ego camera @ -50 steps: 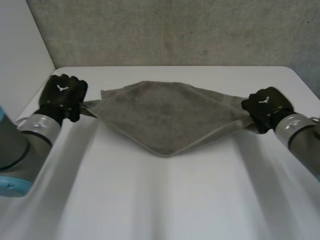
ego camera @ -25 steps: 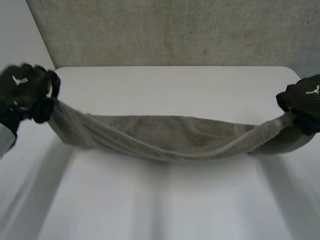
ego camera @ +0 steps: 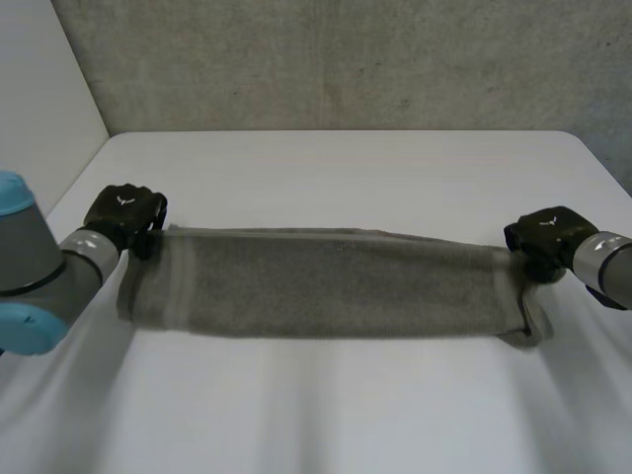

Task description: Fold the towel.

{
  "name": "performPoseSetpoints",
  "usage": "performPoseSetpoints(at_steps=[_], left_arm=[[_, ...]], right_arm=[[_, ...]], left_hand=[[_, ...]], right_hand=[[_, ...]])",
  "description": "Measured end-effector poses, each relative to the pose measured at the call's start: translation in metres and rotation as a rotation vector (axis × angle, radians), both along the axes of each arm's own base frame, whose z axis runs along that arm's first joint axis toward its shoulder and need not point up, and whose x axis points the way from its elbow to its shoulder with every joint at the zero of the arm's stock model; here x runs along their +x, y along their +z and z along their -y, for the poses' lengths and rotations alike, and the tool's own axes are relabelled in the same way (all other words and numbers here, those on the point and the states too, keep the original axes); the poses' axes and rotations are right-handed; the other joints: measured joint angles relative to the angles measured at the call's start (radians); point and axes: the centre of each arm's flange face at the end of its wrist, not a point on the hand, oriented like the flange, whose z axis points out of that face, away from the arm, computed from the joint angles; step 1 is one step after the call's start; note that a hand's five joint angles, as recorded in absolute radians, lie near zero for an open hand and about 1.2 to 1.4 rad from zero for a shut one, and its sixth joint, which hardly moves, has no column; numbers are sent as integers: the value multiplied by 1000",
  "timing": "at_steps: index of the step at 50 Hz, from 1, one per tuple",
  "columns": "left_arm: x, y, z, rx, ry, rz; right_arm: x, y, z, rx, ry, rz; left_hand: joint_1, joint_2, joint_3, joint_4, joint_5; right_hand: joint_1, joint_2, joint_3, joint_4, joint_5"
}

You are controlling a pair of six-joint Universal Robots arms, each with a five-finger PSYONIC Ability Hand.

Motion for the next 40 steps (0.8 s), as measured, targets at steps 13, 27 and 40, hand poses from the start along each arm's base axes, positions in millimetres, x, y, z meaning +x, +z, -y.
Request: performPoseSetpoints(at_steps=[13,27,40], left_arm=[[-26,-21,33,-64,18,10],[-45,-25,31,-119,-10,9],[-36,6,27,-194,71,69]], right_arm=[[22,-1,25,-217,-54,74],[24,-19,30,-226,-115,-29],[21,10,24,-282,-90,-61]], left_hand=[[0,0,0,0,0],[-797,-805,-842,-851,-810],[-1181,-1227,-1265,-1226,-1254]], right_hand=[[0,0,0,0,0],[-877,-882,-480,-869,-903],[-1106,-1081,-480,-1083,-1095]])
